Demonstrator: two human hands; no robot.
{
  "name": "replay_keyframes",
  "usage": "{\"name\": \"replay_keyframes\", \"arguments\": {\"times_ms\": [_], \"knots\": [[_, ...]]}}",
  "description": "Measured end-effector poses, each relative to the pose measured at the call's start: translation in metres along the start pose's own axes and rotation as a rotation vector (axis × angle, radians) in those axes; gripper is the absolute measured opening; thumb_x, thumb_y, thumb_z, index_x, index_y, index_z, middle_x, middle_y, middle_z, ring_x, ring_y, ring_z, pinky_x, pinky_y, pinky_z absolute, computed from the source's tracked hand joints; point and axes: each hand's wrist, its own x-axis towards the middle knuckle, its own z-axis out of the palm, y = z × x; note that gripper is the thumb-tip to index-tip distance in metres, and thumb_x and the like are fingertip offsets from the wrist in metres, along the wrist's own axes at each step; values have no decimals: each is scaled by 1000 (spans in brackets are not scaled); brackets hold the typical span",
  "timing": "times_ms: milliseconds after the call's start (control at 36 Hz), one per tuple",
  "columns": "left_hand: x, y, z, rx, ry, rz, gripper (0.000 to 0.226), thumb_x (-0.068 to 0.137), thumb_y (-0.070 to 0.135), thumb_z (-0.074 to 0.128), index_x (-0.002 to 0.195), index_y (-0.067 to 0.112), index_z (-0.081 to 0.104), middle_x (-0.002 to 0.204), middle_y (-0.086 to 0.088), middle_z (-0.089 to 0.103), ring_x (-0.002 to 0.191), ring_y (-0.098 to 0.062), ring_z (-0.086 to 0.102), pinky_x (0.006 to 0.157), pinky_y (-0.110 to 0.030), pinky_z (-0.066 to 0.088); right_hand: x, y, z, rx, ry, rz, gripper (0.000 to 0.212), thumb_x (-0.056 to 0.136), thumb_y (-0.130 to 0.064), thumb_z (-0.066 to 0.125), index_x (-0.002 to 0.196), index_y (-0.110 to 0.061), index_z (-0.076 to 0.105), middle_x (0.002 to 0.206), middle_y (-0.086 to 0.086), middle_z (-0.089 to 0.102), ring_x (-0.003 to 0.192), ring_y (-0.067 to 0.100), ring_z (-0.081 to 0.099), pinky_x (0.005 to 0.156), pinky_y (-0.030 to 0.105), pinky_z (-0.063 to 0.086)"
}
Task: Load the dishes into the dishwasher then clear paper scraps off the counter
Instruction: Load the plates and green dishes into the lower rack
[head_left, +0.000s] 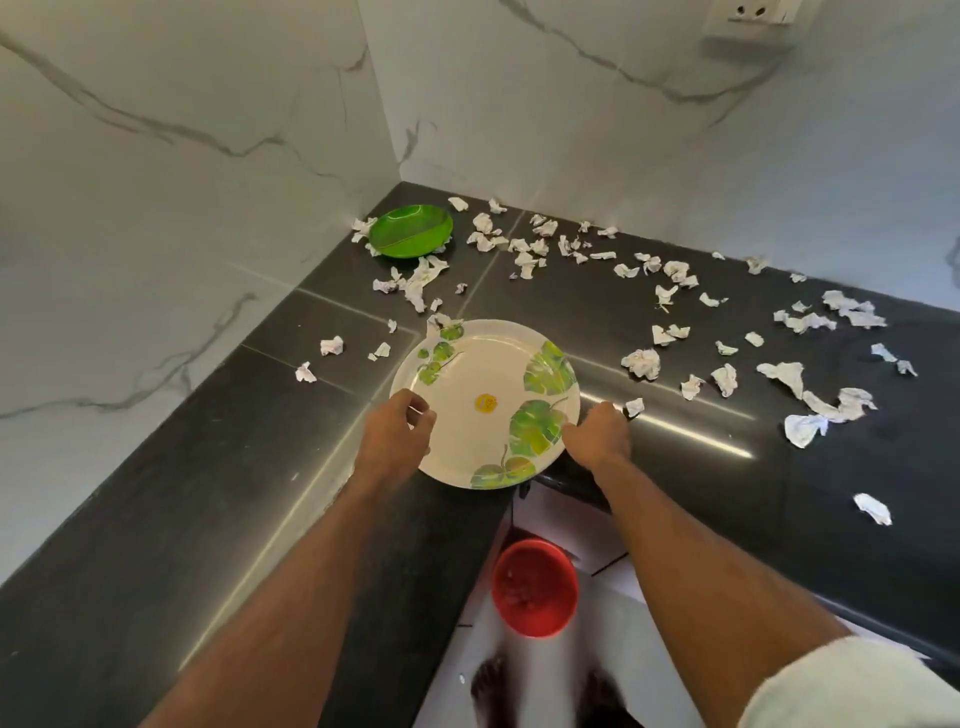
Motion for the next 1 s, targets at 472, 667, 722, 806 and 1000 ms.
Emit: {"name": "replay_keyframes", "arguments": {"times_ms": [472, 667, 722, 806, 1000], "knots": [[-5, -7, 53, -4, -115, 81, 8, 94, 28, 60, 87, 24, 63, 88, 9, 67, 76, -23, 70, 78, -46, 58, -6, 19, -7, 362, 84, 161, 40, 104, -34, 36, 121, -8, 60, 109, 13, 65, 94, 28, 64, 76, 45, 58], [-44, 23, 104, -32, -251, 247, 16, 92, 29, 61, 84, 18, 70, 80, 3, 72, 71, -20, 70, 72, -44, 61, -48, 111, -62, 438, 316, 164, 42, 107, -37, 39, 117, -4, 62, 102, 9, 63, 92, 25, 60, 73, 33, 45], [-63, 33, 119, -41, -269, 276, 17, 92, 28, 61, 85, 17, 70, 79, 3, 72, 69, -20, 69, 70, -43, 61, -65, 144, -78, 533, 329, 190, 37, 103, -40, 48, 110, -8, 65, 101, 10, 69, 94, 28, 66, 78, 40, 56], [-95, 46, 142, -36, -309, 312, 16, 94, 24, 62, 82, 14, 69, 74, 3, 72, 63, -20, 68, 69, -41, 59, -101, 191, -102, 668, 298, 169, 28, 100, -41, 57, 107, -16, 65, 97, 5, 72, 88, 20, 71, 72, 33, 61], [-182, 53, 213, 114, -421, 422, 18, 93, 27, 62, 77, 19, 64, 70, 7, 63, 64, -22, 63, 67, -39, 55, -191, 325, -136, 602, 324, 211, 43, 94, -57, 57, 100, -16, 68, 96, 10, 74, 89, 28, 73, 80, 49, 62]]}}
